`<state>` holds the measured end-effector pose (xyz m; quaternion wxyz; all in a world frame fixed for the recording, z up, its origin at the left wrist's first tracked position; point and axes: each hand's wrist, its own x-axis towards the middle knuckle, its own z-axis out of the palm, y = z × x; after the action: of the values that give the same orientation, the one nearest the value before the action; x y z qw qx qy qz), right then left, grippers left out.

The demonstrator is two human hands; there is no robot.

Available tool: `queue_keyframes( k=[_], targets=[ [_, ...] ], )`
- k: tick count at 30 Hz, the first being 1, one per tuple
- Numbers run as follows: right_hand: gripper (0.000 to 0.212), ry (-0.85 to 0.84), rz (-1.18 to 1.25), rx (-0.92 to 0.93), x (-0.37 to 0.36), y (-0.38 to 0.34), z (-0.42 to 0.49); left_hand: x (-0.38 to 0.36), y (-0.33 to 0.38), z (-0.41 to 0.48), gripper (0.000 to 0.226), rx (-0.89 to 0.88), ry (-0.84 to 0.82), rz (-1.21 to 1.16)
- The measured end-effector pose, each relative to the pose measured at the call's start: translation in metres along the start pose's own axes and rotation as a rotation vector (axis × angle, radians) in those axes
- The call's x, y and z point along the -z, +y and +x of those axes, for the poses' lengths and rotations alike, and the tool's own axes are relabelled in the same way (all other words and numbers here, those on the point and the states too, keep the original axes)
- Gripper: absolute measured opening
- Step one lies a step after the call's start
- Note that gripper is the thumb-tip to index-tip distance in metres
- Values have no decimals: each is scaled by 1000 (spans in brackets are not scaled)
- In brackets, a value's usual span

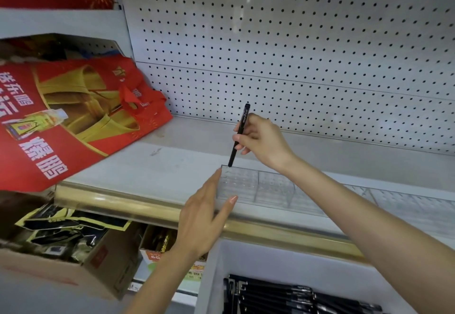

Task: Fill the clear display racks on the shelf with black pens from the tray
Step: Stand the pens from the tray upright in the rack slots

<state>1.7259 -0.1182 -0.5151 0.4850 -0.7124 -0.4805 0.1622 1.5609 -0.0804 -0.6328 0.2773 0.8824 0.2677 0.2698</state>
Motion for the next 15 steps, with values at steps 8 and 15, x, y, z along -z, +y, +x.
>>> queue_keyframes(
  k=[8, 15],
  targets=[
    [12, -77, -76, 19, -8, 6, 0, -3, 1, 0, 79, 2, 27, 30],
    [24, -140, -398, 44, -18, 27, -5, -4, -1, -1, 78, 2, 27, 22]
  ],
)
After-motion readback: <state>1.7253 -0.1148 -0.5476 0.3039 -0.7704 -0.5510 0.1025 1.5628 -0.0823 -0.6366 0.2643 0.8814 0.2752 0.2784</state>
